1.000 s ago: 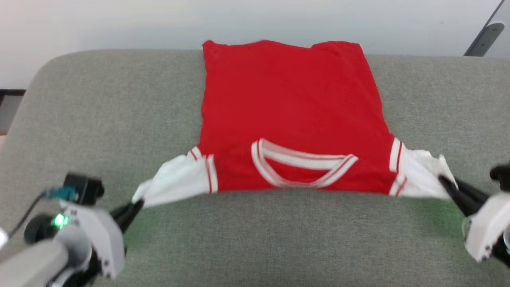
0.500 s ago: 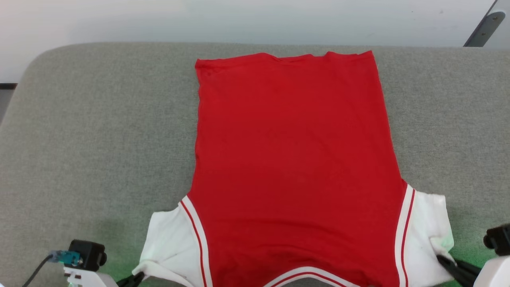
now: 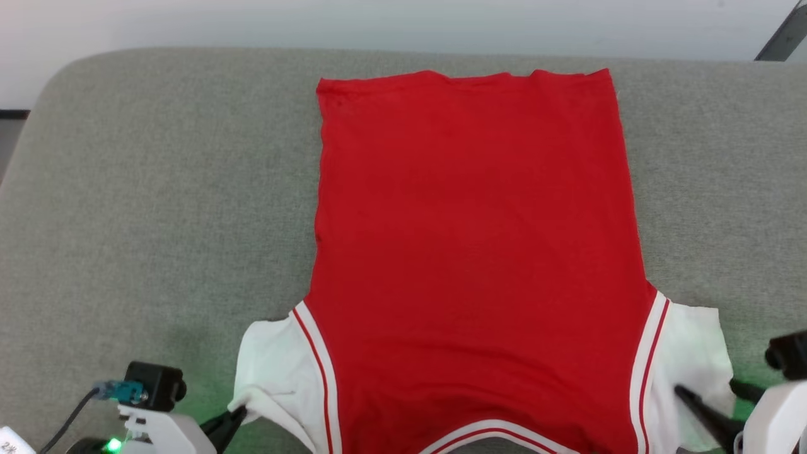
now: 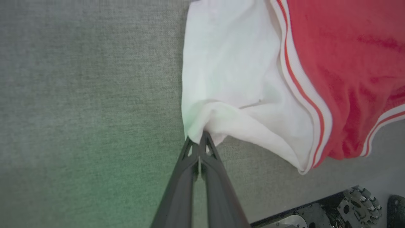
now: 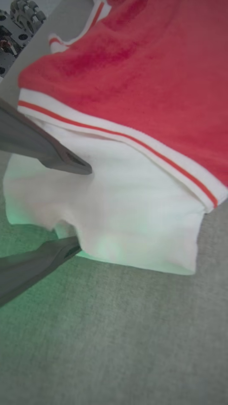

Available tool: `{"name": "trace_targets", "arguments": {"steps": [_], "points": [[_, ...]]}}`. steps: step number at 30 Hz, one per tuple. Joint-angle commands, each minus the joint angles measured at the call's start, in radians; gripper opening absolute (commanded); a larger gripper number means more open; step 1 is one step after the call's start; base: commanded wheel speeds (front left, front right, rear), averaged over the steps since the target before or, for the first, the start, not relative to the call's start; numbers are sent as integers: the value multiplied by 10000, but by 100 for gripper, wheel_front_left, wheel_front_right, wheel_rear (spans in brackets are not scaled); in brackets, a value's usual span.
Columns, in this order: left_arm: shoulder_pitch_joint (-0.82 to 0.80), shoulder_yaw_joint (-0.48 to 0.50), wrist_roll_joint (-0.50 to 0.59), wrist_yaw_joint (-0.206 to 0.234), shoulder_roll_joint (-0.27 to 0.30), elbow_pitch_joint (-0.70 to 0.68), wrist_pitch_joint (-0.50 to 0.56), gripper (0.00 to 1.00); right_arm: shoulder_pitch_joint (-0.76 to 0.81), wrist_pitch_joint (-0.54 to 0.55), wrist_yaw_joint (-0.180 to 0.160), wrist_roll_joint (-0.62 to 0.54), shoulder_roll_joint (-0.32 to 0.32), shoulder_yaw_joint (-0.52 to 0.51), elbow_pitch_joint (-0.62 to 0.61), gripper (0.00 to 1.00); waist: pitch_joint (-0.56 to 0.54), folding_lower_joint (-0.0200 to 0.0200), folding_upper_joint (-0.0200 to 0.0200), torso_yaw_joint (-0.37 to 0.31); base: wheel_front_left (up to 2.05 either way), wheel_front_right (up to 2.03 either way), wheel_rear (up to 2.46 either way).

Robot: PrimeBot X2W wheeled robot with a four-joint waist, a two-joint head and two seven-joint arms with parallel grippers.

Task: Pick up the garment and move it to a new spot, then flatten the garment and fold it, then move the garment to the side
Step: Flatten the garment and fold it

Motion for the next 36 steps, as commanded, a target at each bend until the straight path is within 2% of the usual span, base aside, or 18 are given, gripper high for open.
{"name": "trace_targets", "arguments": {"steps": [1,8,13,17,25,30,36], "points": [[-118,35,90,41,-72,-28,-54,0,-91,227,-21,-75,52,-195,-249,100,129,0,-1,90,0,0,0],[-417,41,381,14,-350,-176,-45,0,-1241,609,-20,-740,447,-1349,-1568,100,601,0,-1,340,0,0,0],[-811,32,637,-118,-679,-168,24,0,-3270,122,-20,-1465,751,-1517,-1086,100,1061,0,-1,651,0,0,0],[-1146,8,852,-286,-987,-62,120,0,-5218,-223,-20,-1797,960,-1154,413,100,1484,0,-1,966,0,0,0],[-1921,-61,1318,-654,-1690,382,298,0,-8997,-527,-20,-2269,1095,-605,4569,100,2402,0,-1,1759,0,0,0],[-2359,-181,1606,-981,-2246,767,444,0,-10696,-317,-20,-2705,1025,-549,6850,100,2845,0,-1,2367,0,0,0],[-2698,-299,1764,-1358,-2842,1312,477,0,-12014,217,-20,-3231,931,-566,9071,100,3251,0,-1,2942,0,0,0]]}}
